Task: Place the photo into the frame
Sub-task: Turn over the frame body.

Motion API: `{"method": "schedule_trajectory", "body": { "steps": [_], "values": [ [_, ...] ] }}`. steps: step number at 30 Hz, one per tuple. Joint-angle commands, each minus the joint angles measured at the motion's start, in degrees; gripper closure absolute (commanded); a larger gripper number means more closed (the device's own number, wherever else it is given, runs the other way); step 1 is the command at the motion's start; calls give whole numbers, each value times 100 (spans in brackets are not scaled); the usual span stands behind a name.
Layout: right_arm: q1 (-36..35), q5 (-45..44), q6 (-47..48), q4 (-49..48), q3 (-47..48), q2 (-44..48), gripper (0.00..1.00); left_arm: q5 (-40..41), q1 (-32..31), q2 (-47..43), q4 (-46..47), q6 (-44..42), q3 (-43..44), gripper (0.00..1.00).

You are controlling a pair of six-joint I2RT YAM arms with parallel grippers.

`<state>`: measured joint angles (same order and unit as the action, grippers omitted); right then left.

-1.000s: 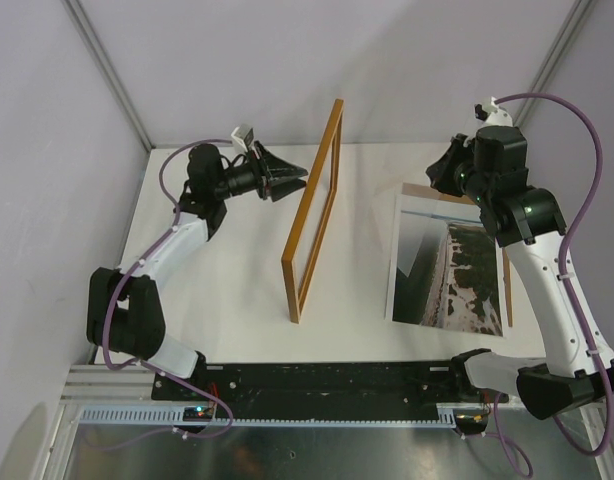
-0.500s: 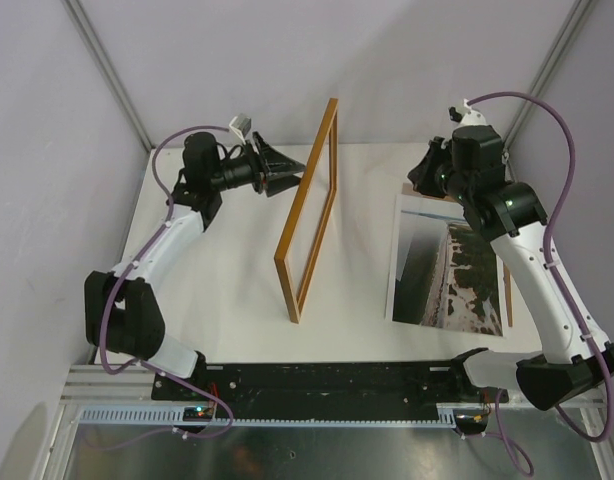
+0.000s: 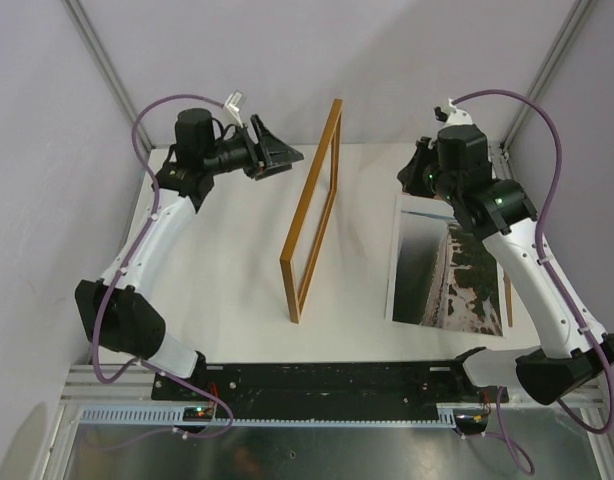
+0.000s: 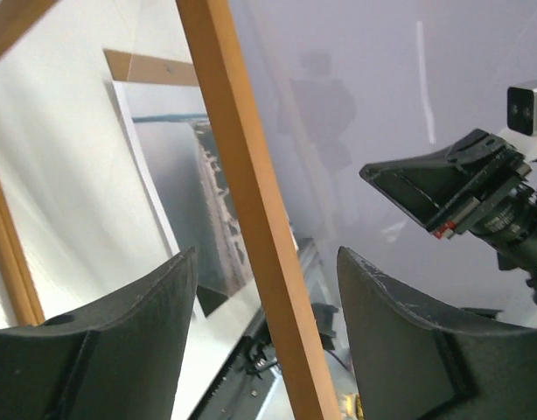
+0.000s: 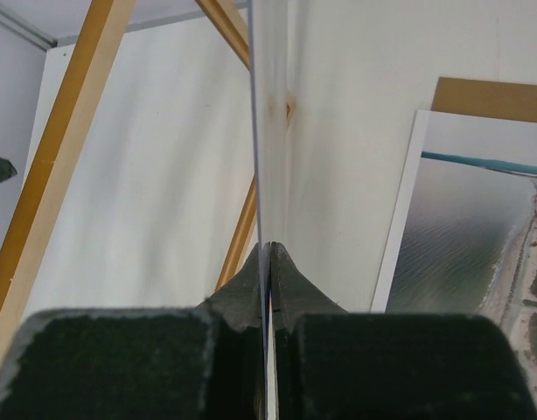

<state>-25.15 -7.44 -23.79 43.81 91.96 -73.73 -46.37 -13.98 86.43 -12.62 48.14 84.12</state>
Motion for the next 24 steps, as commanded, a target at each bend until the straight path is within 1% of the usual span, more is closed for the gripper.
{"method": "schedule_trajectory", "body": {
  "steps": [1,3,7,11,14,24],
  "values": [
    [-232,-182,-97,-306,381,-113,100,641,-193,177,-1102,-1154,728,30],
    [-319,-219,-110,-311,432,-182,100,1001,-301,307,-1493,-1508,1054,29],
    [-442,-272,-117,-318,492,-258,100,1978,-565,572,-2227,-2265,1694,26],
    [-504,-313,-109,-314,529,-318,100,2994,-940,795,-2754,-2877,2299,25],
    [-522,-324,-102,-308,529,-330,100,3312,-1114,915,-2921,-3068,2607,24],
    [-529,-338,-97,-303,488,-319,100,3673,-1511,1106,-3095,-3323,3063,24]
  ]
}}
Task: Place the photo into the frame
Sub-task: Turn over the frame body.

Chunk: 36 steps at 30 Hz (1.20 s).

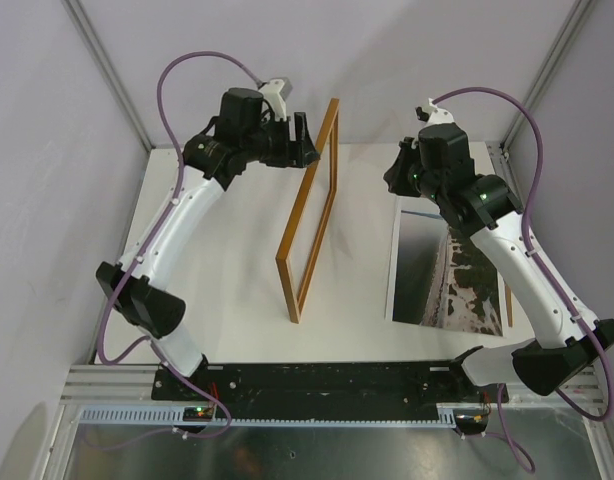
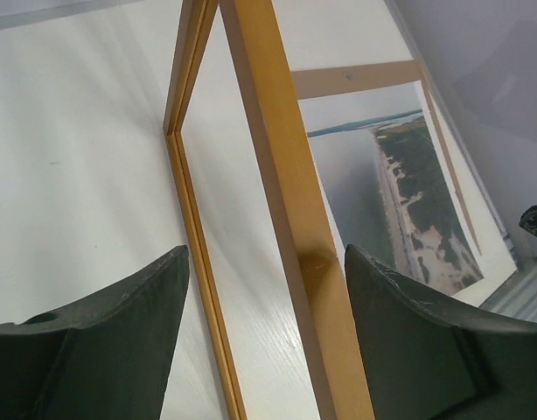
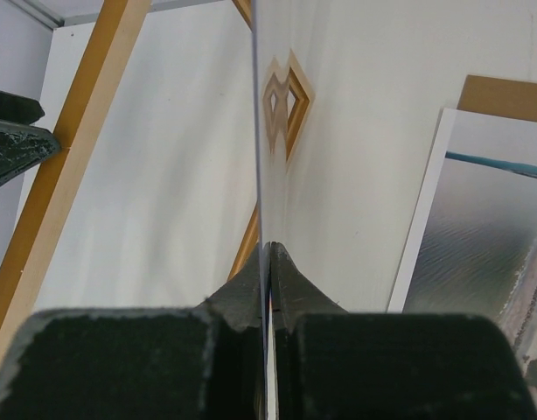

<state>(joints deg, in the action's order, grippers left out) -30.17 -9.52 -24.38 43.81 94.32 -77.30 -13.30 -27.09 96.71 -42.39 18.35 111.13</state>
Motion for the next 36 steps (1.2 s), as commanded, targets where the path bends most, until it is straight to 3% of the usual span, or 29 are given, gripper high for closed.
{"method": "schedule_trajectory", "body": {
  "steps": [1,11,16,21,25,32,36],
  "values": [
    [-29,-130,-39,-303,248,38,100,418,-244,113,-154,-373,403,24],
    [-36,-166,-32,-281,219,71,100,1347,-721,379,-423,-682,715,28],
    [-39,-228,-14,-211,239,81,100,2030,-804,445,-527,-861,740,48],
    [-36,-430,131,60,452,78,100,2354,-707,547,-635,-1044,923,77],
    [46,-530,230,249,521,176,100,2098,-308,613,-654,-890,1007,97],
    [391,-492,283,358,567,445,100,833,754,697,-428,5,1164,100],
    [641,-416,290,373,606,543,100,77,1213,528,218,658,478,100]
  ]
}}
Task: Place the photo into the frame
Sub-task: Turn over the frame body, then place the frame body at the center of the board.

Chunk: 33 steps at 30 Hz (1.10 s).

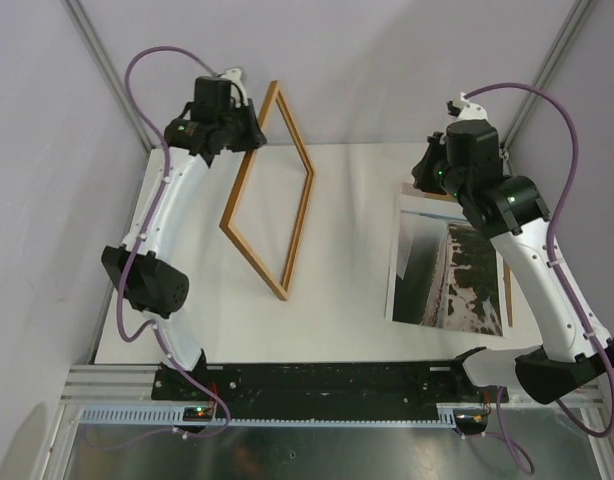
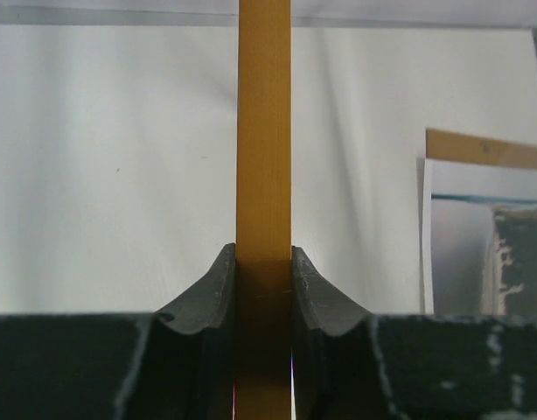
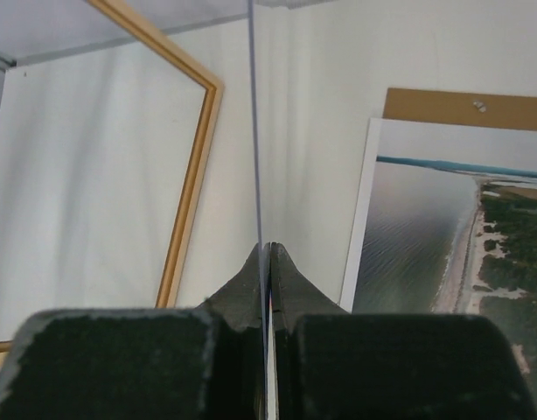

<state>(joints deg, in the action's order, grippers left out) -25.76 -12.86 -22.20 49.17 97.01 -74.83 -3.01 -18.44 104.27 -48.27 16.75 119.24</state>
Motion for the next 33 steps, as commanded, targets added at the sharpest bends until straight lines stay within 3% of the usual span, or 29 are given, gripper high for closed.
{"method": "schedule_trajectory", "body": {
  "steps": [1,11,22,28,33],
  "values": [
    [271,-39,69,-167,332,312,100,-1069,428,-291,979,982,-552,100],
    [776,412,39,-231,372,421,100,-2457,1062,-1280,4193,2367,-4393,100],
    [947,786,-60,-529,101,445,100,-2466,1376,-1481,5705,2569,-6576,99],
    [983,958,-81,-667,-70,498,100,-2408,1532,-1034,5853,2328,-6888,87],
    [993,1088,-98,-766,-237,578,100,-2342,1598,-622,5805,2121,-6790,61]
  ]
}}
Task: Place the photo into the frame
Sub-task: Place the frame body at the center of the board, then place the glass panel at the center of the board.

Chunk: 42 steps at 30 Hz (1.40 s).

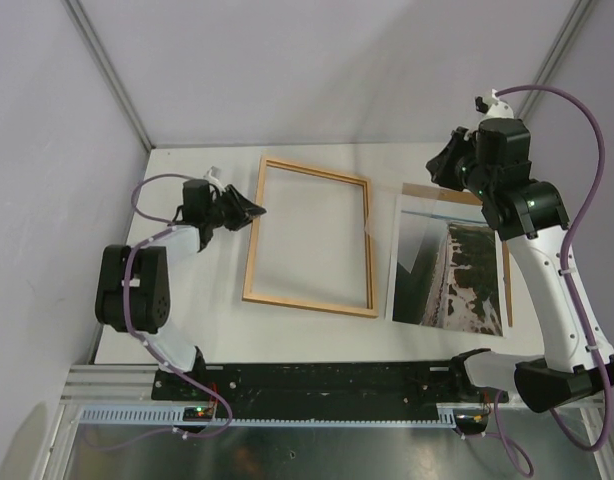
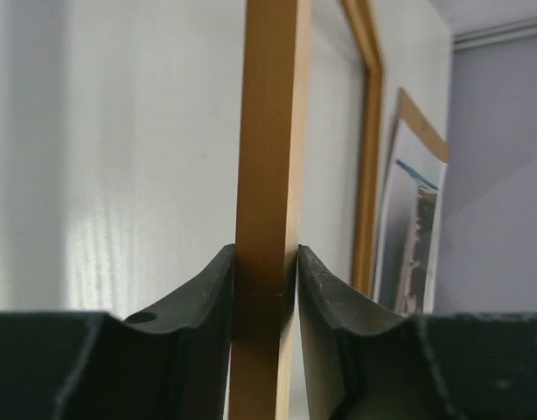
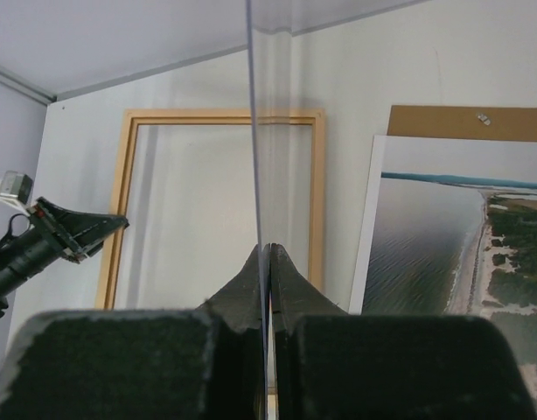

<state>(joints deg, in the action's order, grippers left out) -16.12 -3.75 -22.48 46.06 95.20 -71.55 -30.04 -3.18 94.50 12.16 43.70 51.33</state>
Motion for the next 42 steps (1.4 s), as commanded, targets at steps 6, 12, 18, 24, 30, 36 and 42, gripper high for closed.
{"method": "schedule_trajectory", "body": {
  "steps": [6,12,18,24,30,36,42],
  "values": [
    [62,296,-80,-595,-295,349,100,551,111,832,-478,-857,287,47],
    [128,677,-179,-833,-554,368,100,870,116,967,-1001,-1039,602,39],
    [135,1420,-527,-1280,-734,200,100,1523,103,508,-2015,-1017,960,33],
    [166,2612,-1099,-1926,-1067,-129,100,2104,36,-363,-3043,-1079,1083,32],
    [157,3583,-1617,-2699,-1641,-577,100,2298,29,-1377,-3451,-1176,696,29],
    [60,4351,-1953,-3574,-2032,-1219,100,2769,20,-2184,-3584,-1129,47,30],
    [-136,5040,-2234,-4206,-2049,-2027,100,2872,28,-2212,-3577,-1073,-301,30]
  ]
}}
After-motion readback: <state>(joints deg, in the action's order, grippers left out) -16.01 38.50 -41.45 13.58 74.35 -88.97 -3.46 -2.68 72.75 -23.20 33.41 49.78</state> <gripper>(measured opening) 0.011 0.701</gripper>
